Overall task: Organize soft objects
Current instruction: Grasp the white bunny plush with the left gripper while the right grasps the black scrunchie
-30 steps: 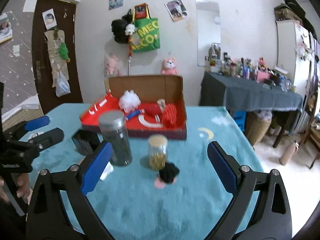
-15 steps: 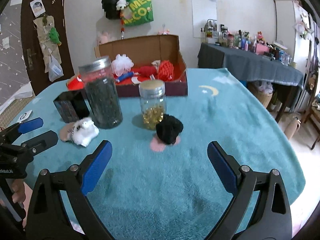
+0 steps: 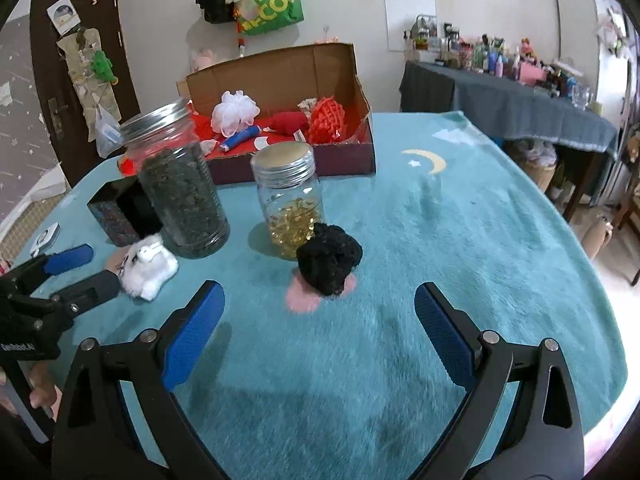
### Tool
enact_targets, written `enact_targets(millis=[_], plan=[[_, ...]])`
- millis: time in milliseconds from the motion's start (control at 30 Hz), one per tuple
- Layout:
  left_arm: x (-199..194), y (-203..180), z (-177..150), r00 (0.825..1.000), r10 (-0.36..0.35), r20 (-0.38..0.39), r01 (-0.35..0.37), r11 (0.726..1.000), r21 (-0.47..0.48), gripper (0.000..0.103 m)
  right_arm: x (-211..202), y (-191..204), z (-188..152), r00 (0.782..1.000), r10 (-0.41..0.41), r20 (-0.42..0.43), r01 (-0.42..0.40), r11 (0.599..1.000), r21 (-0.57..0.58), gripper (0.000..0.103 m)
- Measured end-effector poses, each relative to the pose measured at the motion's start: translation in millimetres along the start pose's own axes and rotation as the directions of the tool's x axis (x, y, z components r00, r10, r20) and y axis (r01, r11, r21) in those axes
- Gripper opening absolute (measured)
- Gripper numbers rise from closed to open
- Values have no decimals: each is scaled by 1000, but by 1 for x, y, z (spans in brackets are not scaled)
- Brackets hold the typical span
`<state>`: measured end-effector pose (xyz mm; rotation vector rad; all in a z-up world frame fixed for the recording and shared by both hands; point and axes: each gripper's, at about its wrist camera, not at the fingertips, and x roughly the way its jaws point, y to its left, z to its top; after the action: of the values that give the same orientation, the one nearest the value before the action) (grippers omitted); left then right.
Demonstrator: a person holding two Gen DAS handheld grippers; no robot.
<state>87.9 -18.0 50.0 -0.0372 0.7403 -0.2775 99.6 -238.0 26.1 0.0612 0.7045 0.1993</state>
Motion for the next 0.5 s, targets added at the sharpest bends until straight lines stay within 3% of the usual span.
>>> enact_targets(millis=[100,200,300,333,433,500], plan=[[12,0,4,999,-11,-43,11,1000,-2,81,14,-4,8,999,3,-43,-3,1000,1,95],[19,1,5,998,-2,-70,3,1000,5,75,28,-6,14,996,15,-90,-15,1000,-2,85],[20,2,5,997,9,-78,-7,1000,26,63,37,-7,15,992,27,-120,-27,1000,-1,69],[20,3,6,997,9,-78,-7,1000,30,56,39,-7,15,991,43,-128,-42,999,5,59],[18,5,6,997,-7,-80,10,999,35,52,42,-6,15,988,68,-139,-68,998,2,34],[15,5,8,997,-12,-78,15,999,40,51,39,-5,13,988,80,-131,-81,997,-5,31]])
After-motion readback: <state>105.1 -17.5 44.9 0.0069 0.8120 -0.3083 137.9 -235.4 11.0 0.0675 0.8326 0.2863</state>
